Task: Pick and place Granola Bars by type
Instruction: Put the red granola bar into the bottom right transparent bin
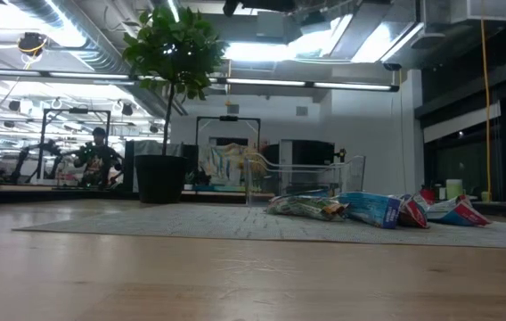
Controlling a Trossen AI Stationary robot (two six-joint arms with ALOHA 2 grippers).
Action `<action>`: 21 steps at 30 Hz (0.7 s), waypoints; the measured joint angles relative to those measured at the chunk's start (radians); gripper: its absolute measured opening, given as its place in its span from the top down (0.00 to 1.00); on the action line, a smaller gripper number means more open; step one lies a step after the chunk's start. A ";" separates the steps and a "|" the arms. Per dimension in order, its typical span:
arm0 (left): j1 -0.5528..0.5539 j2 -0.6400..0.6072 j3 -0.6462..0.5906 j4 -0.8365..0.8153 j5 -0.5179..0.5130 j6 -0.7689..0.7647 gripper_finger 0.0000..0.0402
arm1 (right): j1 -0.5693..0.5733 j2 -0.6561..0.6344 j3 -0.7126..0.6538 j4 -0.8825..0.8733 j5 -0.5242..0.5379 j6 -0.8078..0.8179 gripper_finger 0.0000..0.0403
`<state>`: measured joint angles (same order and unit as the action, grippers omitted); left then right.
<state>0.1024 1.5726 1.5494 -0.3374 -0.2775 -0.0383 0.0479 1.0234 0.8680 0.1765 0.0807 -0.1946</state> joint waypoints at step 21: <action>-0.002 0.000 0.000 0.005 0.010 0.000 0.92 | -0.024 0.006 0.001 0.000 0.005 -0.020 0.94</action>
<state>0.1001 1.5726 1.5494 -0.3319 -0.2671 -0.0383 0.0242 1.0298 0.8688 0.1764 0.0853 -0.2142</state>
